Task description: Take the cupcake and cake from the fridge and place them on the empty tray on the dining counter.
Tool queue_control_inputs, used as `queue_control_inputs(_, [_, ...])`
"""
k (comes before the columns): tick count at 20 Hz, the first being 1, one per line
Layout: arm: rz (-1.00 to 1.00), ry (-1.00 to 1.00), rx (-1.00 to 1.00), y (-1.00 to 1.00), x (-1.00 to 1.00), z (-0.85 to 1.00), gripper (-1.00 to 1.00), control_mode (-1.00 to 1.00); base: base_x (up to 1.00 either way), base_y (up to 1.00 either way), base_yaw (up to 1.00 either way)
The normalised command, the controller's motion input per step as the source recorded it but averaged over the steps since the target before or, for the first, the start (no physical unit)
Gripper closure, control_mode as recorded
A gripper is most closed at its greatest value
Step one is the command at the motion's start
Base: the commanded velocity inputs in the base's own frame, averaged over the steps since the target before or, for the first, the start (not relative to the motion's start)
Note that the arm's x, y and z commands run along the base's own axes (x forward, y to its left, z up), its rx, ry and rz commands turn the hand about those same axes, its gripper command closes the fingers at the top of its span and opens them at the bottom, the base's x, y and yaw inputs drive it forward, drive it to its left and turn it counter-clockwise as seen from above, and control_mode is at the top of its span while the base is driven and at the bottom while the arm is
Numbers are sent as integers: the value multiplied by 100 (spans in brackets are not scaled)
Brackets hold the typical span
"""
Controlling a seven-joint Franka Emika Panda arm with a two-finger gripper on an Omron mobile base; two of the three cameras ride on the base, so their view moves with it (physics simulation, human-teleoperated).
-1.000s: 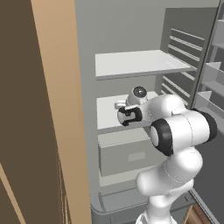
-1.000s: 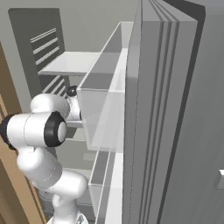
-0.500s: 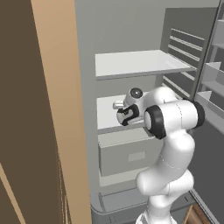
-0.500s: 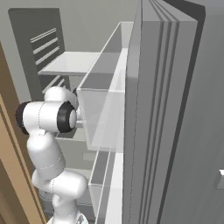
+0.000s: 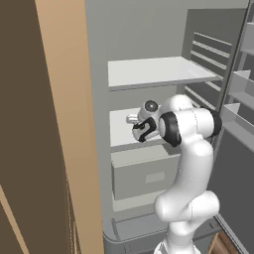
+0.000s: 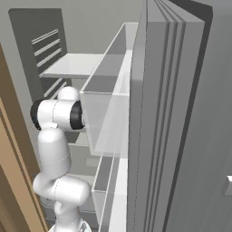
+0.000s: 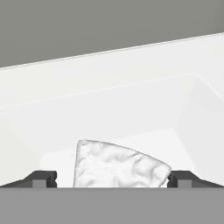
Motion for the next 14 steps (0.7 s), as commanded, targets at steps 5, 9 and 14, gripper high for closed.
queue_control_inputs(5, [0,0,0,1,39,-32,100,-100,0,0,0])
queue_control_inputs(9, [0,0,0,3,16,-28,100,-100,0,0,0])
queue_control_inputs(14, [0,0,0,0,0,-2,100,-100,0,0,0])
